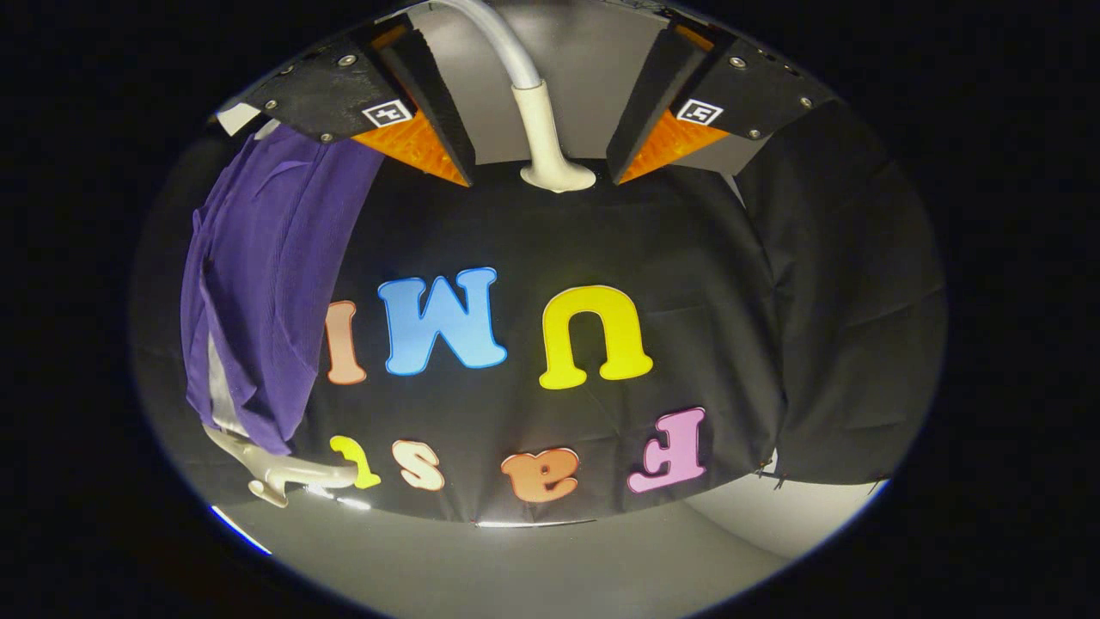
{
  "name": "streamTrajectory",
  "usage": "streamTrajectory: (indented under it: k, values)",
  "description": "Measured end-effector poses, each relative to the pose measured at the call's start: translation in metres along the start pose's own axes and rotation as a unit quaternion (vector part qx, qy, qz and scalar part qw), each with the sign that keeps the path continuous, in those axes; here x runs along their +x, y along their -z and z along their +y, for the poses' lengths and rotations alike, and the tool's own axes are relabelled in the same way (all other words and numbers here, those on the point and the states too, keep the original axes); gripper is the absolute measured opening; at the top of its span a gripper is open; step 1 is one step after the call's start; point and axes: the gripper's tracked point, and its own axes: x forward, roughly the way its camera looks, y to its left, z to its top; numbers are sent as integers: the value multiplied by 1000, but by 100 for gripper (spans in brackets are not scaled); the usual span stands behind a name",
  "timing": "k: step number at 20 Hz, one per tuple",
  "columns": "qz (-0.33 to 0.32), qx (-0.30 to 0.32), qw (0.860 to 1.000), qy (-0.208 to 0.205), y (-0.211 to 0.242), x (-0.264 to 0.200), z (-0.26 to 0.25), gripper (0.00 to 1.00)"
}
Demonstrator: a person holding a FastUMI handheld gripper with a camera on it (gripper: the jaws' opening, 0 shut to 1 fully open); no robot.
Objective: Iron the clothes twice with a garment steamer, once on the left side and once on the right side.
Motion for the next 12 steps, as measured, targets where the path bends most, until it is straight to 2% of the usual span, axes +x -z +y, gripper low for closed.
streamTrajectory:
  k: [6, 12]
  values:
    - [74, 20, 997, 2, 17, 87, 6, 96]
    - [135, 43, 990, 13, 49, 120, -1, 95]
